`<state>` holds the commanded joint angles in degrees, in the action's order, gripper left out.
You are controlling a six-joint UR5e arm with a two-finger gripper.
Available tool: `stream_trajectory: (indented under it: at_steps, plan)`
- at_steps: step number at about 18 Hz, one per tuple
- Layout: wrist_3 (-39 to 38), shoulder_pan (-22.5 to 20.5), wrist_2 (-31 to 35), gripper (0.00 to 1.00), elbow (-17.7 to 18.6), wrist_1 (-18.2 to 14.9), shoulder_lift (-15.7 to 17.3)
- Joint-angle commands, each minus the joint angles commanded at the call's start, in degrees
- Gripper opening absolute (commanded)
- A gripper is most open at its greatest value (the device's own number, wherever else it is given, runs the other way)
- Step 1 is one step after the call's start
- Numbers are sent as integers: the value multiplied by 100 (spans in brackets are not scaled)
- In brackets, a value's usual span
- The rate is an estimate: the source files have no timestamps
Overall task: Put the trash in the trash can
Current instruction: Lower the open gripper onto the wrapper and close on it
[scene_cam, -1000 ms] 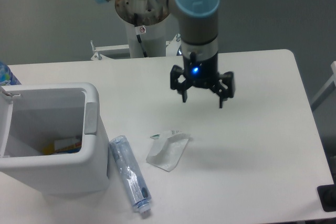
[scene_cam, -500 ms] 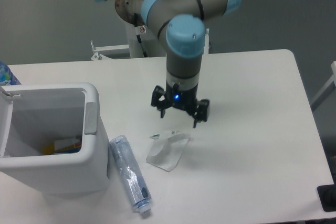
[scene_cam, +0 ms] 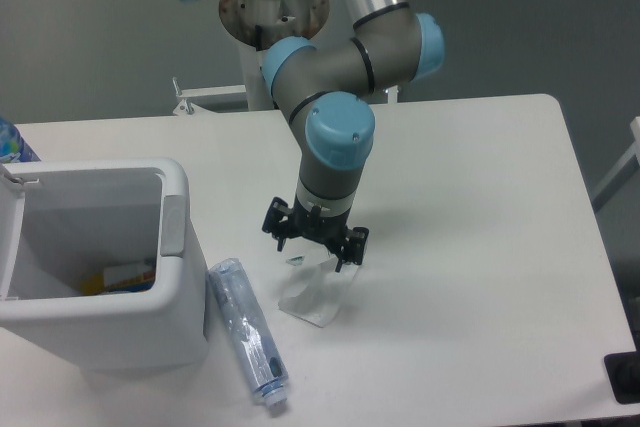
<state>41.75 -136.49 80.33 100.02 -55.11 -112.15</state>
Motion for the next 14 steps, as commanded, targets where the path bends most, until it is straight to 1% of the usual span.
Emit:
stream_trajectory:
  at_steps: [8,9,10,13,14]
  plan:
    - [-141,123,202,100,-44,290,-299]
    - [-149,132,246,95,-44,351,-325]
    - [-254,158,307,82,-44,395,-334]
    - [-422,211,448,76,-79,440,-404]
    - [-431,211,448,73,-79,448,-405]
